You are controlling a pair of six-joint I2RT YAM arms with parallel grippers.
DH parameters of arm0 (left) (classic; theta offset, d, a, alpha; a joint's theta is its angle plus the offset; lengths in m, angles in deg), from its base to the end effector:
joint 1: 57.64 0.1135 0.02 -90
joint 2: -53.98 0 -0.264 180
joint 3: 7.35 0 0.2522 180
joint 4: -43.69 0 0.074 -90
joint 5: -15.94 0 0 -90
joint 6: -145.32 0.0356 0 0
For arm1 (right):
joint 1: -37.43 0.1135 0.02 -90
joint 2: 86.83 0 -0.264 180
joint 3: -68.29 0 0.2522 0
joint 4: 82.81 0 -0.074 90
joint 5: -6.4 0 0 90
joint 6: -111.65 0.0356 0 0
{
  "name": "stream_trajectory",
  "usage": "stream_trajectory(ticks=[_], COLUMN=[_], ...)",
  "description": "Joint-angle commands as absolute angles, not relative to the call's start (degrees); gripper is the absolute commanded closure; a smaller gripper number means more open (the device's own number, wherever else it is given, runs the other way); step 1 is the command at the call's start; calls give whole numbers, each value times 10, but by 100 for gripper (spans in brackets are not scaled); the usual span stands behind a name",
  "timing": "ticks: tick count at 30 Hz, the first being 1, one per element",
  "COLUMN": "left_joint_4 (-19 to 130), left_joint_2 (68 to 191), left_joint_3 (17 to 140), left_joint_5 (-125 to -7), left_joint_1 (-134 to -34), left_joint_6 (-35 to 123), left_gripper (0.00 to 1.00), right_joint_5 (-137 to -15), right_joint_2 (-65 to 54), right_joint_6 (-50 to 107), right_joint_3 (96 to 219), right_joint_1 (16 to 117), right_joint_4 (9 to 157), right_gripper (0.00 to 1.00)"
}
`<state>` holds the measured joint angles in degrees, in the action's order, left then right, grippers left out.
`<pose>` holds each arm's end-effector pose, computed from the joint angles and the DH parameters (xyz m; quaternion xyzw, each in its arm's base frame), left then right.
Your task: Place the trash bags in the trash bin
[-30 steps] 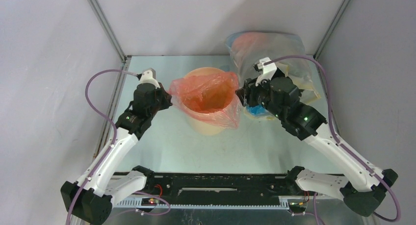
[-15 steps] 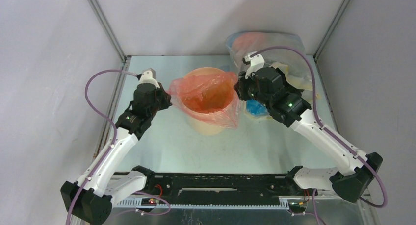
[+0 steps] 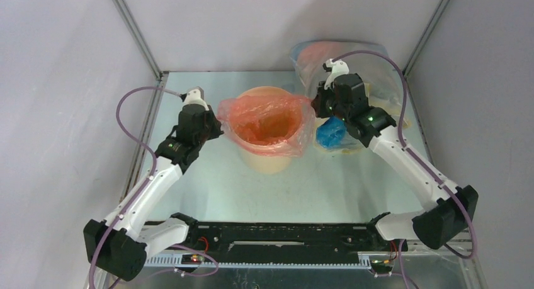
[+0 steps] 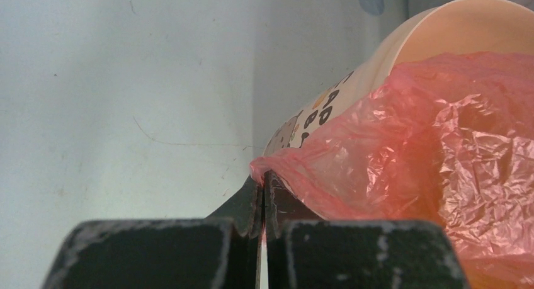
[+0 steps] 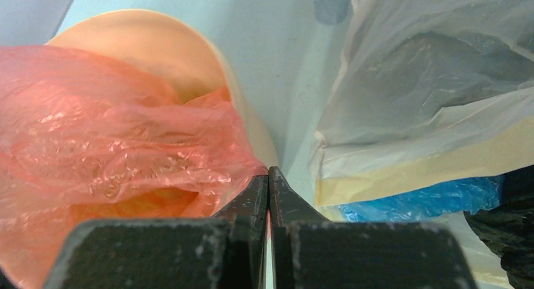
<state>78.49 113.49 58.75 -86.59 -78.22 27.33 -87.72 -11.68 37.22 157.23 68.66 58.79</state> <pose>0.2203 -0.0745 0.3185 -0.1110 0.8476 -0.1246 0.5037 0.2551 0.1517 0.3832 -0.0953 0.8358 0.1866 0.5074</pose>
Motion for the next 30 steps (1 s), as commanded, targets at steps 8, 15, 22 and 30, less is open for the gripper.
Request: stream_trajectory(ticks=[8,15,22,30], left_joint_4=[703,683,642,607], left_joint_2=[1193,1210,1240,1288], left_joint_3=[610,624,623,645], left_joint_5=[-835,-835,-784,-684], left_joint_1=[-778,-777,-772,-770], left_joint_6=[279,292,336,365], left_gripper=[100,100,100,100], right_joint_5=[-788,-750,-705,-690], right_joint_2=[-31,31,57,1], right_joint_6=[397,388,407,446], right_joint_3=[1604,1648,1616,1528], right_joint_1=[613,607,611,666], right_joint_4=[668,671,692,723], right_gripper=[100,100,100,100])
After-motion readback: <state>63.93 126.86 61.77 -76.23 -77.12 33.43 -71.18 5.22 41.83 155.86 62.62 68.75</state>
